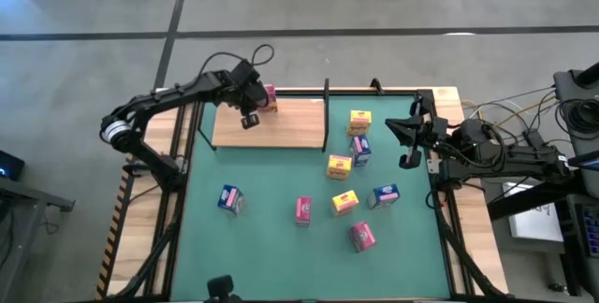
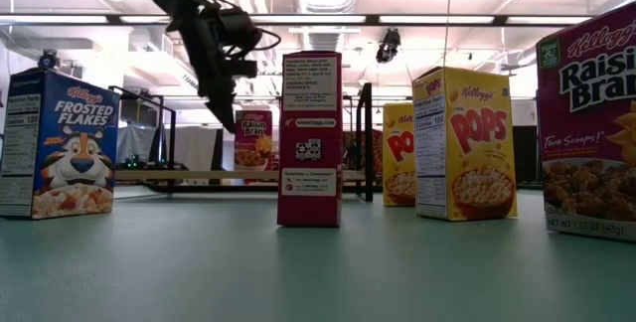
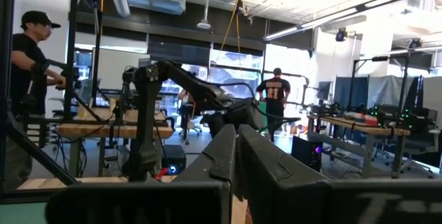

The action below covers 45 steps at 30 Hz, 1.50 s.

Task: Stack cereal on shelf
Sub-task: Put the top pink cereal box on the shelf

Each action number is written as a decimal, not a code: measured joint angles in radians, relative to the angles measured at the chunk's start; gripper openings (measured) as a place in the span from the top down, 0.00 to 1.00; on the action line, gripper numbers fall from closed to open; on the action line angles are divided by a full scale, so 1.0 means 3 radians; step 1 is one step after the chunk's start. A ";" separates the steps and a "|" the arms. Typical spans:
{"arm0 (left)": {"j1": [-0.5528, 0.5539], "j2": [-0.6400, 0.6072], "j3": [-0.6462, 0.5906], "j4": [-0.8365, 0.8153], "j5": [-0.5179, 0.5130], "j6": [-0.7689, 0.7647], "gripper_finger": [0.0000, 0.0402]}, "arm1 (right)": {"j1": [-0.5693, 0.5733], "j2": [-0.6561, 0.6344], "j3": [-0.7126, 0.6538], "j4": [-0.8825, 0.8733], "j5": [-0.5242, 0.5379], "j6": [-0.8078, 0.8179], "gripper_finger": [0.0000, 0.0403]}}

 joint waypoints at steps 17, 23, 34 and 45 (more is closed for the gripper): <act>0.0085 0.0015 -0.0016 0.0223 -0.0002 -0.0122 1.00 | 0.0000 0.0001 0.0000 -0.0001 -0.0001 -0.0005 0.97; -0.0038 -0.0091 -0.0020 0.0101 0.0322 -0.0247 1.00 | 0.0000 0.0001 0.0000 -0.0004 -0.0001 -0.0005 0.97; -0.0217 -0.0081 -0.0336 0.1013 0.0479 -0.0220 1.00 | 0.0000 0.0001 0.0000 -0.0005 0.0000 0.0034 0.97; -0.0207 -0.0066 -0.0500 0.1668 0.0021 -0.0281 1.00 | 0.0000 0.0001 0.0000 -0.0004 -0.0001 0.0055 0.97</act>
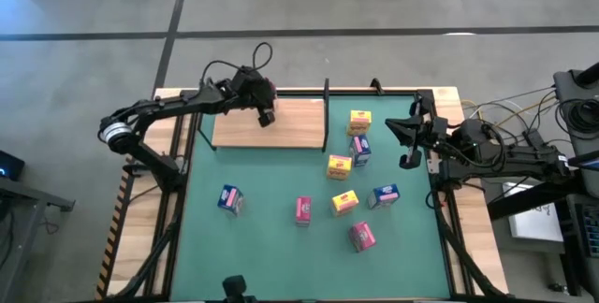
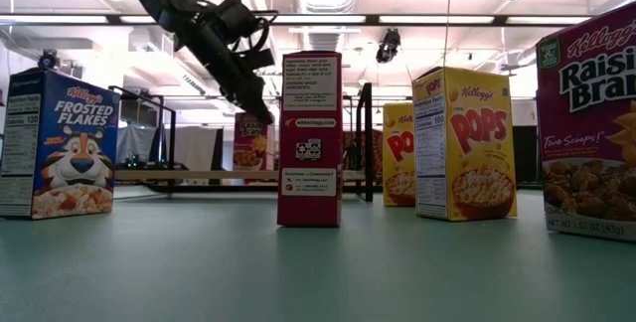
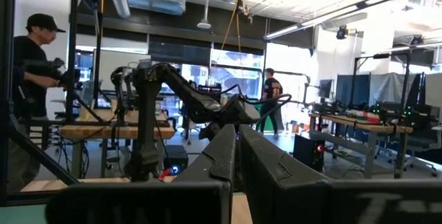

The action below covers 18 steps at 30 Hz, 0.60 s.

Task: Stack cereal on shelf
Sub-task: Put the top pink cereal box on the shelf

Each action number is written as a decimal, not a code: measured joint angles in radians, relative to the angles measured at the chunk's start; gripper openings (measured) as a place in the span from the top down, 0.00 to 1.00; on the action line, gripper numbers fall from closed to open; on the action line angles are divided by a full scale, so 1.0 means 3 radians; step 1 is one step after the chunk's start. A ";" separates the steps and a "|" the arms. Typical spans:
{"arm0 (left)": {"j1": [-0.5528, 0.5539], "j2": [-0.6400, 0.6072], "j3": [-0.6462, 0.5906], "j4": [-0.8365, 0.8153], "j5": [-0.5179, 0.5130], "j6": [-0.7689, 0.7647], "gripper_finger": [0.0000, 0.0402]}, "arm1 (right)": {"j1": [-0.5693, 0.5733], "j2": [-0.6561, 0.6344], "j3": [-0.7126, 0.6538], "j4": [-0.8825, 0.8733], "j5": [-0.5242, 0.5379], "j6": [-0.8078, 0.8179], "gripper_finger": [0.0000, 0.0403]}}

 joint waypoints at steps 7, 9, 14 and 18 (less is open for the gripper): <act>0.0005 0.0000 0.0000 0.0101 -0.0015 0.0002 1.00 | 0.0000 0.0000 0.0000 0.0000 0.0000 -0.0001 0.97; -0.0003 0.0000 0.0007 0.0111 -0.0008 -0.0039 1.00 | 0.0000 -0.0001 0.0000 0.0000 0.0000 -0.0001 0.97; -0.0073 -0.0052 0.0069 -0.0005 0.0090 -0.0209 1.00 | 0.0000 0.0000 0.0000 -0.0002 0.0000 0.0032 0.97; -0.0170 -0.0186 0.0086 -0.0415 0.0194 -0.0108 1.00 | 0.0000 0.0000 0.0000 -0.0023 0.0000 0.0032 0.97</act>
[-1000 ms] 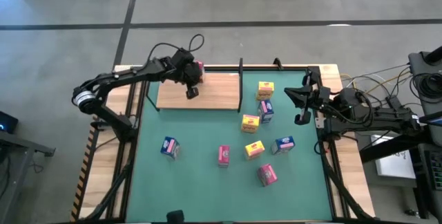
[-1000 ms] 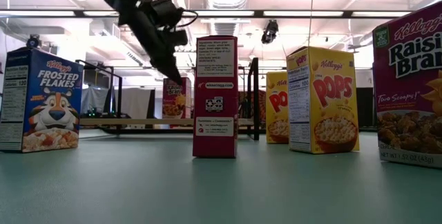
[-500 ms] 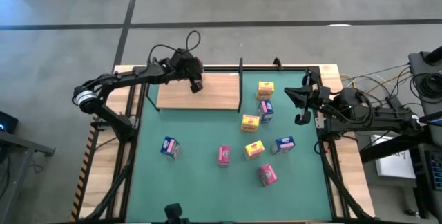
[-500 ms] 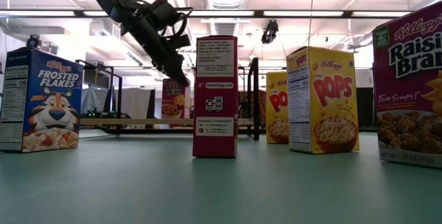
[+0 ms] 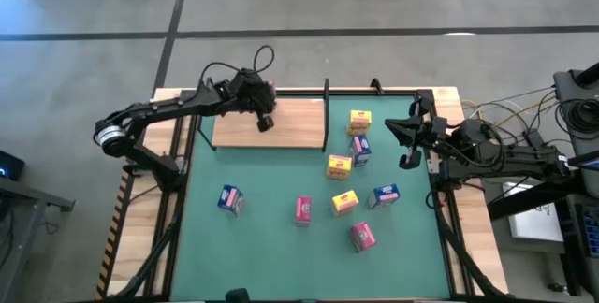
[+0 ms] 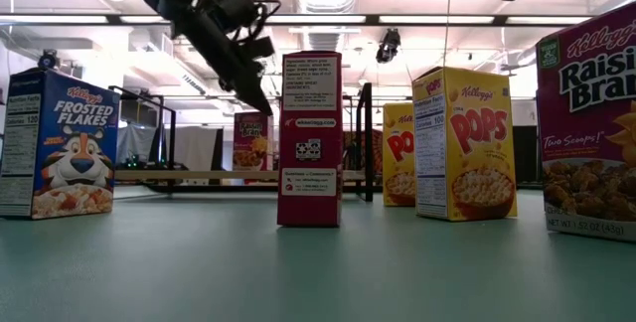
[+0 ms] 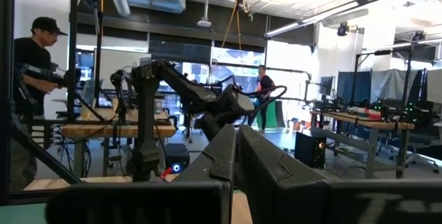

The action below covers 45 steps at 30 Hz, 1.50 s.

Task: Stack cereal on shelf
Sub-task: Put the top pink cereal box on the shelf

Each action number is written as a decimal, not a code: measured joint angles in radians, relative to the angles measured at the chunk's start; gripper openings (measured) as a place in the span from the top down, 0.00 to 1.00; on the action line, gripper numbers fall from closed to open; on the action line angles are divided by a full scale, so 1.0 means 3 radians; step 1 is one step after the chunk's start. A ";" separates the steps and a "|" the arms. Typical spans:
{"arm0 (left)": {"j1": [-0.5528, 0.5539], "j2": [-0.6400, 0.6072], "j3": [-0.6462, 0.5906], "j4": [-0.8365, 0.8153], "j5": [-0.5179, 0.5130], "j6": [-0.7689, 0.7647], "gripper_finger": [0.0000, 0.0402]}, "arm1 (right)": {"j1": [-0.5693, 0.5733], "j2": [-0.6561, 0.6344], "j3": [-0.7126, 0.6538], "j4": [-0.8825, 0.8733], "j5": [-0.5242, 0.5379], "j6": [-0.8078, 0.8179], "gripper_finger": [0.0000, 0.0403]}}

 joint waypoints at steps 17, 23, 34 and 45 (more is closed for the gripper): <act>0.0466 -0.0449 0.0400 -0.0284 0.0469 0.0658 0.71 | 0.0000 0.0000 0.0000 0.0005 0.0001 -0.0004 0.97; 0.0726 -0.0165 0.0396 -0.0267 0.0482 0.0833 0.40 | 0.0001 0.0000 0.0000 0.0003 0.0001 -0.0004 0.97; 0.0921 0.0306 0.0584 -0.0358 0.0898 0.1080 0.25 | 0.0000 0.0000 0.0000 0.0003 0.0001 -0.0015 0.97; 0.0928 0.0635 0.0693 -0.0591 0.1076 0.0921 0.31 | 0.0000 0.0000 0.0000 0.0001 0.0001 -0.0053 0.97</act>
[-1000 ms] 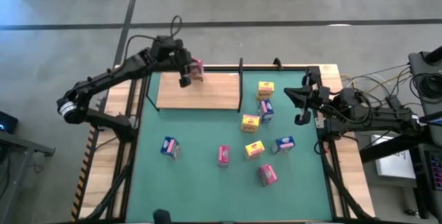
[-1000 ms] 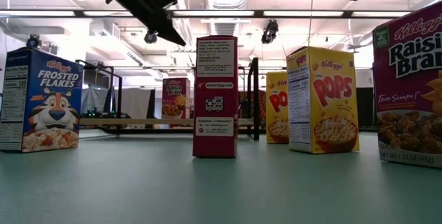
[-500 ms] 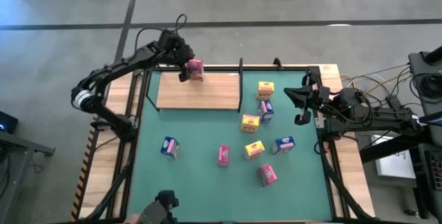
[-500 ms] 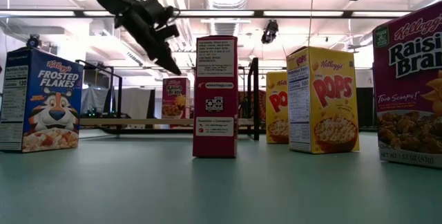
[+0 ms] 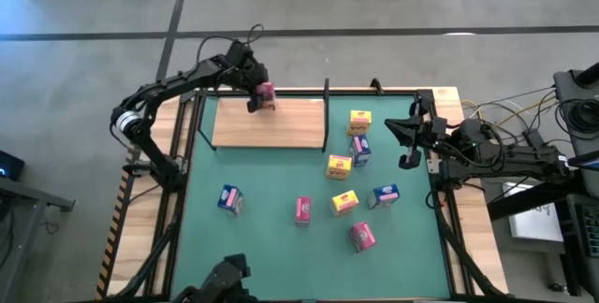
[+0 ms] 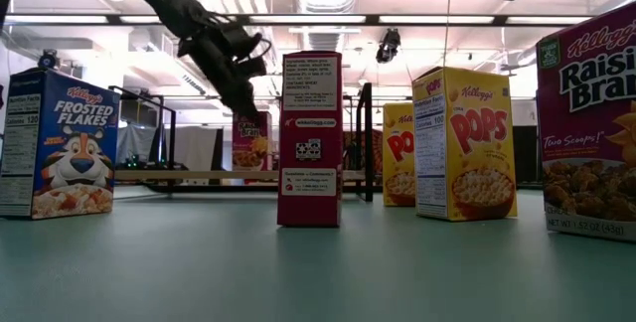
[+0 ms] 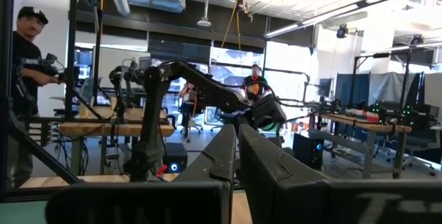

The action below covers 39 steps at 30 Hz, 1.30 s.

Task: Stack cereal on shelf
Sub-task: Put the top pink cereal box on the shelf, then put the middle yellow cereal box on the shelf

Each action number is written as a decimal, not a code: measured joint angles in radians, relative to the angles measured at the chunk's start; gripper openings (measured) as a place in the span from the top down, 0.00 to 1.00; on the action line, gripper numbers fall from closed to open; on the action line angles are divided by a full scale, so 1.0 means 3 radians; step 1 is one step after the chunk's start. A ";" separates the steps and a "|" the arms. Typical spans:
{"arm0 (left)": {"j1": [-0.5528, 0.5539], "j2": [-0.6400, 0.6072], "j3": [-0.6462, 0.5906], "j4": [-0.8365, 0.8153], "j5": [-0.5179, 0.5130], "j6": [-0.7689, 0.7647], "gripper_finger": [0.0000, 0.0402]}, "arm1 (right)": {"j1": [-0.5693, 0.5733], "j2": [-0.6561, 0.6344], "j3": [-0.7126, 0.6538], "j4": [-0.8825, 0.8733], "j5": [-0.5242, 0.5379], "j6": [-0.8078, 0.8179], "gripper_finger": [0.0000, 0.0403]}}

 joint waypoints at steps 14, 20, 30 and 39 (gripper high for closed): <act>-0.0059 0.0014 0.0036 0.0004 0.0115 -0.0047 0.35 | 0.0000 0.0000 0.0000 -0.0001 0.0000 -0.0011 0.97; -0.0061 0.0012 0.0073 -0.0039 0.0109 0.0039 0.35 | 0.0000 0.0000 0.0000 -0.0001 0.0000 -0.0012 0.97; -0.0157 -0.0011 0.0591 -0.0434 0.0162 -0.0114 0.35 | 0.0000 0.0000 0.0000 0.0001 0.0000 -0.0012 0.97; -0.0665 -0.0458 0.0338 -0.0291 0.0521 -0.0418 0.35 | 0.0001 0.0000 0.0000 -0.0011 -0.0011 -0.0014 0.97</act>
